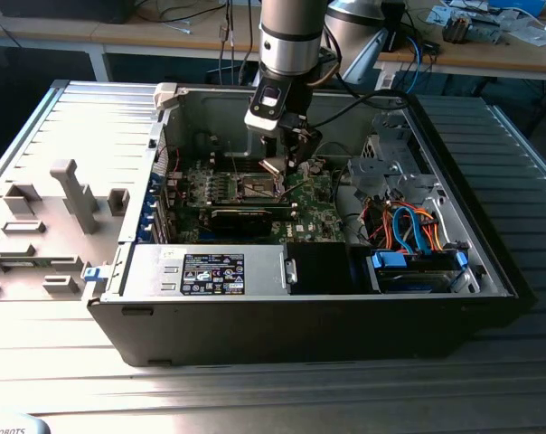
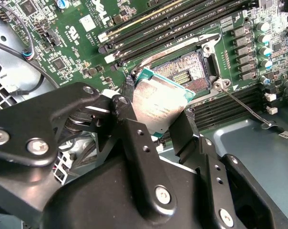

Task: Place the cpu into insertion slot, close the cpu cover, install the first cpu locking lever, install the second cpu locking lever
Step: 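Place the cpu into insertion slot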

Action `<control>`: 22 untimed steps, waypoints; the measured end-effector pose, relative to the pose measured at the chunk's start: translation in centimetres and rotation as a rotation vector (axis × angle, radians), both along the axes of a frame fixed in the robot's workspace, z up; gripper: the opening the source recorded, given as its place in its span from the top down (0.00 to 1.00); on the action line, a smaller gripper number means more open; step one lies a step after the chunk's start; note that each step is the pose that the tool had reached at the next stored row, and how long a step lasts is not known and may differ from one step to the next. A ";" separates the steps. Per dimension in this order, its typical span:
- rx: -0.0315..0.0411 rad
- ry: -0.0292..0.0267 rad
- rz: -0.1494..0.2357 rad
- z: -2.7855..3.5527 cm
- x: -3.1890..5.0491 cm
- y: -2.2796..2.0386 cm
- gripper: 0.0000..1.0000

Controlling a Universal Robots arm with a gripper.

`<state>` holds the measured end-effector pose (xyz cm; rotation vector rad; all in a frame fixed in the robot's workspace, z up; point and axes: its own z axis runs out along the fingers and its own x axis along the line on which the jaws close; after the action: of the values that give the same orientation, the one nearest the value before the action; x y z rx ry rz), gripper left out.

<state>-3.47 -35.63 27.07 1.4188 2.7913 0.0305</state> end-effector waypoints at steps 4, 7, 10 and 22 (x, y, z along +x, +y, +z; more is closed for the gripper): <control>-0.0001 0.0000 -0.005 0.00 0.00 0.00 0.46; -0.0006 0.0000 -0.013 0.00 0.00 0.00 0.46; -0.0008 0.0000 -0.020 0.00 0.00 0.00 0.46; -0.0018 0.0000 -0.055 0.00 0.00 0.00 0.46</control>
<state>-3.47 -35.63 27.07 1.4950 2.7497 0.0275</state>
